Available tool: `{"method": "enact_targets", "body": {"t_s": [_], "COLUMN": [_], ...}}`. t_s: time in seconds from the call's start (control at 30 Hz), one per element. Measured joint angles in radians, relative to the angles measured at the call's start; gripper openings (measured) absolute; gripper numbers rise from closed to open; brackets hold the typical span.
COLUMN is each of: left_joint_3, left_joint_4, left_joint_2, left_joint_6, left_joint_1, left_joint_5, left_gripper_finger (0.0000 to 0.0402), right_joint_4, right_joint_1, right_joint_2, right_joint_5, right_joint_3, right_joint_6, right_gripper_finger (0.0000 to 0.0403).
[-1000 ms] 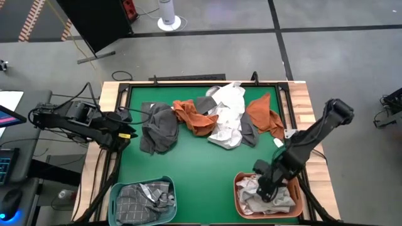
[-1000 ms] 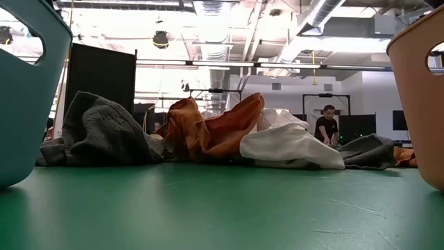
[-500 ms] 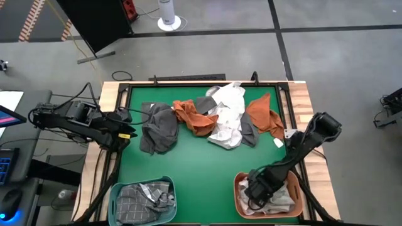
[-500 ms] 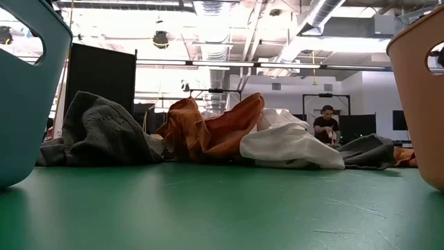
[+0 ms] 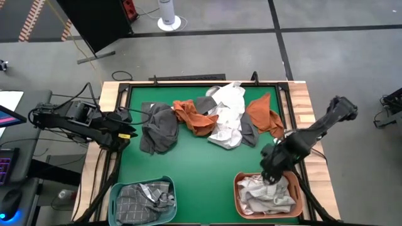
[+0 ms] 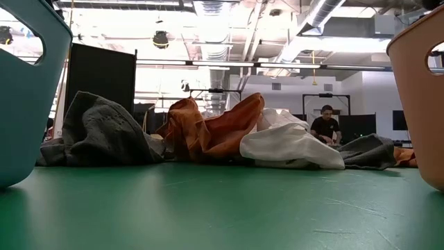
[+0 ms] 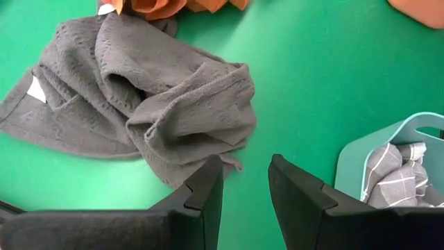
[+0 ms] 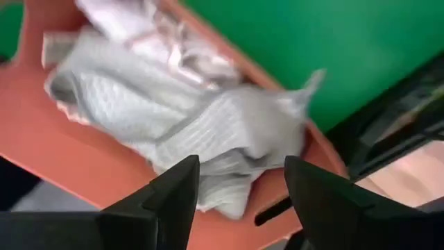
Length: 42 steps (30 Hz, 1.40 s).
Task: Sort towels by color in basket
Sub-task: Put the bottom light gray towel into the orange bin
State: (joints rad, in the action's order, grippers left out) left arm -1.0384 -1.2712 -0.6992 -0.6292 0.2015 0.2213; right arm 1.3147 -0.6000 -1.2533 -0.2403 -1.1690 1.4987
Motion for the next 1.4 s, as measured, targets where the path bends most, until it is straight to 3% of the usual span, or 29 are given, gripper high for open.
{"method": "enact_targets", "body": {"t_s": [0.17, 0.33, 0.57, 0.87, 1.4], "left_joint_3": [0.000, 0.000, 0.000, 0.000, 0.000], "left_joint_4": [0.003, 0.004, 0.005, 0.005, 0.005], "left_joint_2": [0.000, 0.000, 0.000, 0.000, 0.000], "left_joint_6": [-0.030, -0.064, -0.075, -0.075, -0.075], "left_joint_1": [0.000, 0.000, 0.000, 0.000, 0.000], "left_joint_5": [0.000, 0.000, -0.008, -0.008, -0.009], "left_gripper_finger": [0.0110, 0.0110, 0.0110, 0.0110, 0.0110], "right_joint_4": [0.126, 0.176, 0.077, -0.049, -0.203], "right_joint_1": [0.034, 0.070, 0.152, 0.198, 0.191], "right_joint_2": [0.056, 0.056, 0.055, 0.055, 0.055], "right_joint_5": [0.108, 0.110, -0.108, -0.115, -0.131], "right_joint_3": [0.000, 0.060, 0.188, 0.261, 0.393], "right_joint_6": [-0.012, -0.016, 0.141, 0.144, 0.161], "right_gripper_finger": [0.0255, 0.0255, 0.0235, 0.0192, 0.0203]}}
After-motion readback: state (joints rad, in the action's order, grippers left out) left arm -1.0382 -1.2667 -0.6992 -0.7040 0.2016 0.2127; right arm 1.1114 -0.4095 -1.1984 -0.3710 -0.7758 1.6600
